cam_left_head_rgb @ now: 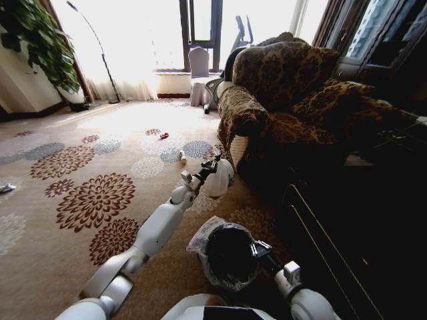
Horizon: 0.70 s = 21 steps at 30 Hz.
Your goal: Pick up the trash from the ground and place it into the trash bin.
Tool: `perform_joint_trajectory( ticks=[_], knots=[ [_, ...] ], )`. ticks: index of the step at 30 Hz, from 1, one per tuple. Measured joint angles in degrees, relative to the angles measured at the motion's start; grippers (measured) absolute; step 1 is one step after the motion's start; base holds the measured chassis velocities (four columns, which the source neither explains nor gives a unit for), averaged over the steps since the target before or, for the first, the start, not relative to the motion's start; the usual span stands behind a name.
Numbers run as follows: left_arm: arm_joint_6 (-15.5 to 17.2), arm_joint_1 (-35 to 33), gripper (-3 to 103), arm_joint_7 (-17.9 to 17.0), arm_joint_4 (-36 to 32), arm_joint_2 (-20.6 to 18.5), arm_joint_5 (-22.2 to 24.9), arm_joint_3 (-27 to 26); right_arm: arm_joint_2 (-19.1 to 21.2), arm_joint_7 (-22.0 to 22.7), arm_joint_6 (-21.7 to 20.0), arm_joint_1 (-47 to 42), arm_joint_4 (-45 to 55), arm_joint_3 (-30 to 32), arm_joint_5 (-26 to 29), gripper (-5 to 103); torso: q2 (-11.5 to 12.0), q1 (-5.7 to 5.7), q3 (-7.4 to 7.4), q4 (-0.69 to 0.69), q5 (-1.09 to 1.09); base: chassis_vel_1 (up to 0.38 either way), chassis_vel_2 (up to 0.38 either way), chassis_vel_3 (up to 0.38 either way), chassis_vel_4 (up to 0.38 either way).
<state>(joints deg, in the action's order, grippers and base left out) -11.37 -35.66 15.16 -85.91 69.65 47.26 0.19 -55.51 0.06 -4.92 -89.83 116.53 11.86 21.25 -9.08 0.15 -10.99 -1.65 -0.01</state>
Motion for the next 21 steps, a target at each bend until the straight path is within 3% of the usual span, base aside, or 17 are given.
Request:
perform_joint_trajectory(
  ticks=[1,2,10,16,18,21],
  knots=[
    [0.69,-1.02,0,-0.98,-2.96,-0.91,1.72,-0.12,-0.1,0.14,-0.22,1.43,-0.81,-1.03,0.28,2,-0.01,0.0,0.0,0.06,-0.15,0.0,0.0,0.0,0.0],
    [1.58,-2.5,0,-1.9,-6.71,-2.21,3.92,-0.2,-0.48,0.31,-0.63,3.47,-2.04,-2.16,0.6,2,0.0,0.0,0.0,0.04,-0.18,0.0,0.0,0.0,0.0],
    [3.86,-8.98,0,-3.5,-19.38,-9.56,9.95,-4.52,-0.01,0.63,-1.8,9.65,-5.51,-3.74,2.91,2,-0.01,-0.01,0.01,0.05,-0.04,0.0,0.0,0.0,0.0],
    [3.87,-11.52,0,-4.14,-22.59,-10.32,11.21,-6.48,-0.72,0.69,-2.17,10.56,-6.53,-4.34,3.21,2,-0.01,-0.01,0.01,-0.09,-0.06,0.0,0.0,0.0,0.0],
    [3.86,-12.02,0,-4.45,-23.64,-10.09,11.86,-6.85,-2.04,1.28,-3.45,9.54,-5.46,-5.05,1.4,2,0.01,-0.01,0.01,-0.06,0.2,0.0,0.0,0.0,0.0],
    [3.86,-12.94,0,-4.52,-24.8,-10.14,12.47,-7.29,-2.42,2.01,-5.54,8.53,-3.44,-6.0,-0.5,2,0.01,-0.01,0.01,-0.04,0.25,0.0,0.0,0.0,0.0]
  ],
)
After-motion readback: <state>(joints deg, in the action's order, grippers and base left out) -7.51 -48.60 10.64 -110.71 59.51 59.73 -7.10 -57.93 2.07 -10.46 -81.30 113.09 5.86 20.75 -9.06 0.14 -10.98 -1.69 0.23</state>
